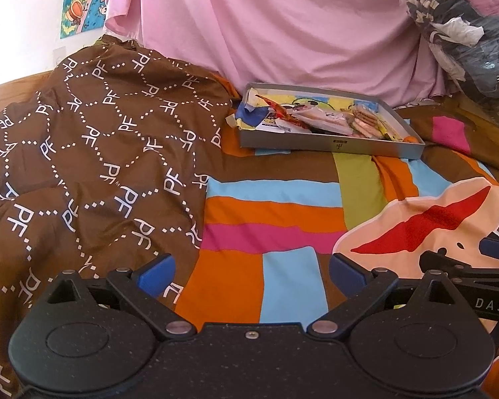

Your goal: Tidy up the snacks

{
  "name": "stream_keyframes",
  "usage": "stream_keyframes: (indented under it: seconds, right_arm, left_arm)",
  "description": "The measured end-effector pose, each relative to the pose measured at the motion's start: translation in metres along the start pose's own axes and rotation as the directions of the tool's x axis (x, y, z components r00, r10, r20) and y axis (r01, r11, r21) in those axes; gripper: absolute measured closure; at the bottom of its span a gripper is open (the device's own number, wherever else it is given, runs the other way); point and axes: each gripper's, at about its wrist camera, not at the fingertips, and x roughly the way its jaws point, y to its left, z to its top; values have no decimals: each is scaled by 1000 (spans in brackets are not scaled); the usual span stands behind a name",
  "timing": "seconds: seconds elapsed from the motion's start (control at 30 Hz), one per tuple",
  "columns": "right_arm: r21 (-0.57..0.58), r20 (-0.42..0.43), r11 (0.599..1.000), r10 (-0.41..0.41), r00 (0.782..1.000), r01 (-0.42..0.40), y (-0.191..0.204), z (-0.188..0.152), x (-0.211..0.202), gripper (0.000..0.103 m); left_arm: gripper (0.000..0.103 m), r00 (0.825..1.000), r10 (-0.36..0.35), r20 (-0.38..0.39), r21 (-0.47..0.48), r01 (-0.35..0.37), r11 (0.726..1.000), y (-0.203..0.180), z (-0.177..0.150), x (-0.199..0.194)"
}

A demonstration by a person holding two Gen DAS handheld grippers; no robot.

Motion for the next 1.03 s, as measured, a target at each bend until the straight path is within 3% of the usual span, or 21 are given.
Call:
stream_keyframes:
  seconds: [1.03]
  right_arm:
    - [0, -1, 1000, -1, 1000, 1, 1, 0, 0, 0]
  left_arm:
    - [6, 1000, 17, -18, -8, -17, 1000, 1, -4, 2]
